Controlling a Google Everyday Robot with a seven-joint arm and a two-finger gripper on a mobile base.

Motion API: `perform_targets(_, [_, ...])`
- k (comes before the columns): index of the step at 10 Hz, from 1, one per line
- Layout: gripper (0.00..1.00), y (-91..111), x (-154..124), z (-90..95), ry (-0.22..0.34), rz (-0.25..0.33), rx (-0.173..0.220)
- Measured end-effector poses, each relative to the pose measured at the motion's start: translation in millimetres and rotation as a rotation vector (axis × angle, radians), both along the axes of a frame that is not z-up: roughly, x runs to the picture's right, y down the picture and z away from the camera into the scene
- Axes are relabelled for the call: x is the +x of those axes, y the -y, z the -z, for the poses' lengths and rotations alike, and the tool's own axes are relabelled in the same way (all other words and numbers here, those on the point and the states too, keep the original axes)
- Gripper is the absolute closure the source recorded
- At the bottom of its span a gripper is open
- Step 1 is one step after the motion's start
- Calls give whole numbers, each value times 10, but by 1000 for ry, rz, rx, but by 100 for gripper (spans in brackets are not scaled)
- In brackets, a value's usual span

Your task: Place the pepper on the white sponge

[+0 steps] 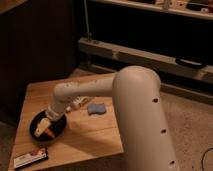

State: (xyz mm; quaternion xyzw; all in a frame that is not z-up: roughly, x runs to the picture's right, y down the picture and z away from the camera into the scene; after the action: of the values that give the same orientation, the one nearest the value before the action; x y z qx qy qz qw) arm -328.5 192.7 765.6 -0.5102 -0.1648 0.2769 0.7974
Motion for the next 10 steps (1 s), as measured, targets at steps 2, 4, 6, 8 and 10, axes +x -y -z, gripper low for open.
perform_targets(2, [20, -54, -23, -49, -10, 25, -2])
perform_targets(4, [20, -103, -38, -86, -26, 52, 8])
perform_targets(6, [20, -115, -65, -108, -46, 86, 45])
perform_targets(8, [20, -88, -113, -98, -49, 114, 84])
perform_targets(10, [20, -73, -127, -107, -51, 135, 106])
